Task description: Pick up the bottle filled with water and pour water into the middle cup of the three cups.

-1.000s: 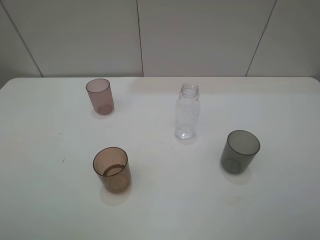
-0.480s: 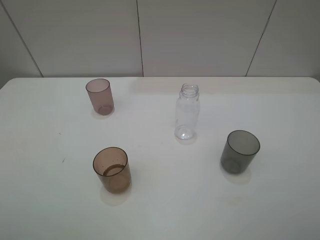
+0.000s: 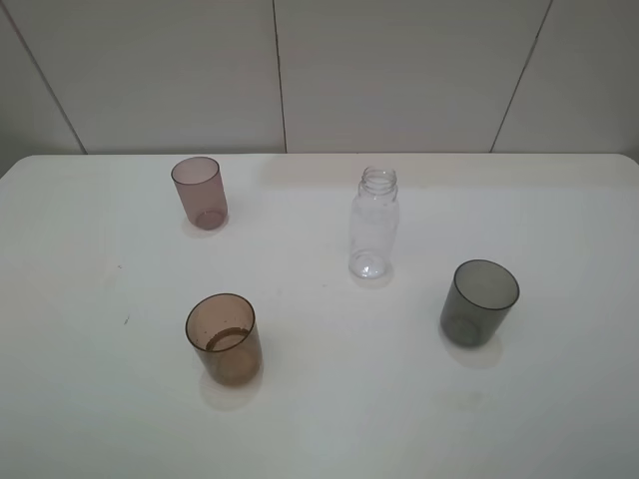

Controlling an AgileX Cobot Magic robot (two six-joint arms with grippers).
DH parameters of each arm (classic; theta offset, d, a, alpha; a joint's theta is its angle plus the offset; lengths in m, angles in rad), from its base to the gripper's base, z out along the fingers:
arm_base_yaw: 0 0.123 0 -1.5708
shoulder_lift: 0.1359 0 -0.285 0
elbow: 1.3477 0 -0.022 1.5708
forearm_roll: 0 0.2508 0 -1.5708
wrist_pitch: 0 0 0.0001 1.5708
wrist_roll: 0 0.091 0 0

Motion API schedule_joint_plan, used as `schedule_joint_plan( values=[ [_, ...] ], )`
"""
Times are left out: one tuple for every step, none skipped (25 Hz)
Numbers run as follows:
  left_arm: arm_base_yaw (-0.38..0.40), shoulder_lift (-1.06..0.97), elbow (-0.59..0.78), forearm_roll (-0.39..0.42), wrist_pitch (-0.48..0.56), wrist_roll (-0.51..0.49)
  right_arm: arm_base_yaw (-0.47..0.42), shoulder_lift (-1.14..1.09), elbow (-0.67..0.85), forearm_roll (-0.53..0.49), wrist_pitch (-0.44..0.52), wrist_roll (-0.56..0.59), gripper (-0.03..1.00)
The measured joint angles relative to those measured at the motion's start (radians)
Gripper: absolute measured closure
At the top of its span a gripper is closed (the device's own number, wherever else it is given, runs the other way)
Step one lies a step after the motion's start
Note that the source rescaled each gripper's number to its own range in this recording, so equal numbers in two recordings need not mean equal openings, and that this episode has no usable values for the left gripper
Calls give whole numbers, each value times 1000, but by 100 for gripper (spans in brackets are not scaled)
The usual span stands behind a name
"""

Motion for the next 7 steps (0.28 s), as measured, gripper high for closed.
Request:
schedule_joint_plan(
  values=[
    [0, 0, 0, 0, 0, 0, 0, 0, 0, 0, 0, 0, 6],
    [0, 0, 0, 0, 0, 0, 0, 0, 0, 0, 0, 0, 6],
    [0, 0, 0, 0, 0, 0, 0, 0, 0, 0, 0, 0, 6],
    [0, 0, 0, 0, 0, 0, -4, 0, 0, 0, 0, 0, 6],
    [0, 0, 0, 0, 0, 0, -14, 0, 0, 0, 0, 0, 6],
    [0, 0, 0, 0, 0, 0, -25, 0, 0, 0, 0, 0, 6],
    [0, 0, 0, 0, 0, 0, -35, 0, 0, 0, 0, 0, 6]
  ],
)
